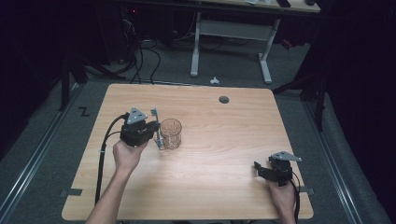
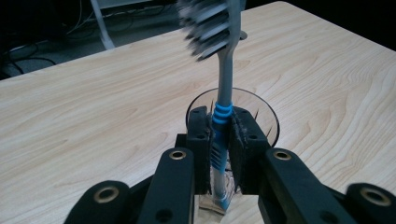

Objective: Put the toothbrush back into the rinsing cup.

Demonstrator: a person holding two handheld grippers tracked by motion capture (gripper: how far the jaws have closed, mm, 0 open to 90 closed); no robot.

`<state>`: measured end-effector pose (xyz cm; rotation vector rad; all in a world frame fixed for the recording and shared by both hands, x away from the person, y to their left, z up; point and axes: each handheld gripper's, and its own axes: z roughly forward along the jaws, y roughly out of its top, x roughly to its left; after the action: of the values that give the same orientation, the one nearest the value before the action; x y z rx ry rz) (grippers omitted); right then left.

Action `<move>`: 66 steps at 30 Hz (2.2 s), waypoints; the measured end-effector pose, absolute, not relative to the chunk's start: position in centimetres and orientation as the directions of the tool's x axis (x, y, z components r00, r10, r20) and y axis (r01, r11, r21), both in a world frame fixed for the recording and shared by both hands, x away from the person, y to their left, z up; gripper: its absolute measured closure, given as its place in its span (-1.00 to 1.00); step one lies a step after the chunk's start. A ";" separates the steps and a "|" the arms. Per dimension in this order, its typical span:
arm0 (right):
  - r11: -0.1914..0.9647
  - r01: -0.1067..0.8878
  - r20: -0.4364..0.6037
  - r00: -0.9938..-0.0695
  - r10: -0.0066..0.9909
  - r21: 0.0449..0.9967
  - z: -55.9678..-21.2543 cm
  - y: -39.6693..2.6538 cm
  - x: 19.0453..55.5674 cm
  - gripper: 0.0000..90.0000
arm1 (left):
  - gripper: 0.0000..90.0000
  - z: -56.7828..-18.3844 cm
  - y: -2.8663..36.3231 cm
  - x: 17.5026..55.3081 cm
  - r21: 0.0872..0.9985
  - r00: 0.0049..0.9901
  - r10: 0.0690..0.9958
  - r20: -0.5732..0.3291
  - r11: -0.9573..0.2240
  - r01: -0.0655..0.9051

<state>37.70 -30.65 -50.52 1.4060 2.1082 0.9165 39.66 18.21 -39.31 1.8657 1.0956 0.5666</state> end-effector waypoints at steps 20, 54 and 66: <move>0.262 0.629 0.000 -0.384 0.923 0.732 -50.5 -30.7 37.7 -0.32 | 0.77 -40.6 17.3 39.4 0.846 0.515 0.857 0.013 -0.285 0.452; 0.264 0.629 -0.002 -0.385 0.923 0.731 -50.5 -30.7 37.7 -0.32 | 0.67 -41.4 17.0 39.6 0.831 0.507 0.862 0.013 -0.292 0.474; 0.267 0.628 -0.006 -0.386 0.923 0.731 -50.5 -30.6 37.7 -0.32 | 0.43 -40.9 17.7 39.2 0.842 0.492 0.870 -0.006 -0.261 0.473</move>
<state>37.70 -30.63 -50.52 1.4008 2.1096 0.9114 39.20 17.66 -40.86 1.9019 1.1135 0.6006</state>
